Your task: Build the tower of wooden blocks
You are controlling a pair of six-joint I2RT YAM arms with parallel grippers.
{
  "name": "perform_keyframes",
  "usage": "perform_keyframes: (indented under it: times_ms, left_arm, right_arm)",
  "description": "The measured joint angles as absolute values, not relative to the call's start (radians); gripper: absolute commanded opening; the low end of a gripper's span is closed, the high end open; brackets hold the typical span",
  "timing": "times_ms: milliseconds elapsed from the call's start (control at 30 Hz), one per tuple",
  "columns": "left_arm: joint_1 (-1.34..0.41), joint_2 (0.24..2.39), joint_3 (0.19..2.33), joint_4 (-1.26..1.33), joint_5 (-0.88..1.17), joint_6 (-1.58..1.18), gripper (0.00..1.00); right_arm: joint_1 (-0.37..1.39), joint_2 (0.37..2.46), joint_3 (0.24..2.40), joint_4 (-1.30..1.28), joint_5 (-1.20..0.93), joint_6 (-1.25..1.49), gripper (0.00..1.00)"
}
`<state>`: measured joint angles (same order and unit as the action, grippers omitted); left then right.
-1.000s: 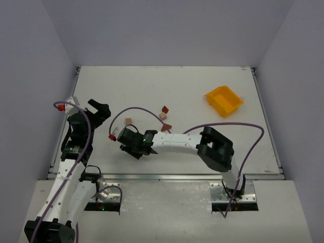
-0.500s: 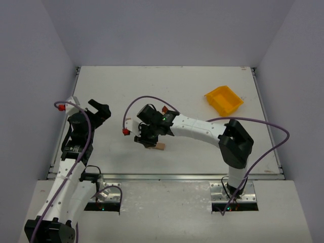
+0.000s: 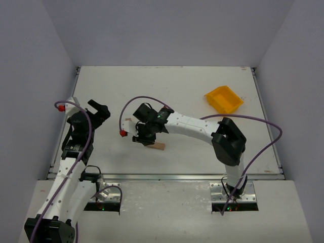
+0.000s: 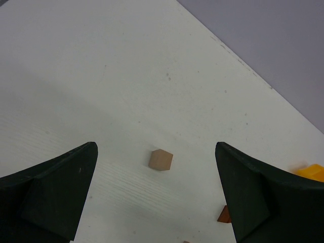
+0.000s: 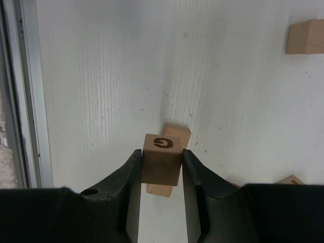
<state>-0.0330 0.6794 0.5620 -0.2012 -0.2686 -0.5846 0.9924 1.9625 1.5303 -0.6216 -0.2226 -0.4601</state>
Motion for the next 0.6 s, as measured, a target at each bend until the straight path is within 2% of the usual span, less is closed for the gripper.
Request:
perform_keyframes:
  times_ms: [600]
  left_arm:
    - [-0.033,0.69,0.562,-0.21,-0.297,-0.585,1.0]
  right_arm:
    - [0.945,2.0,1.47,-0.56,-0.187,-0.439,0.05]
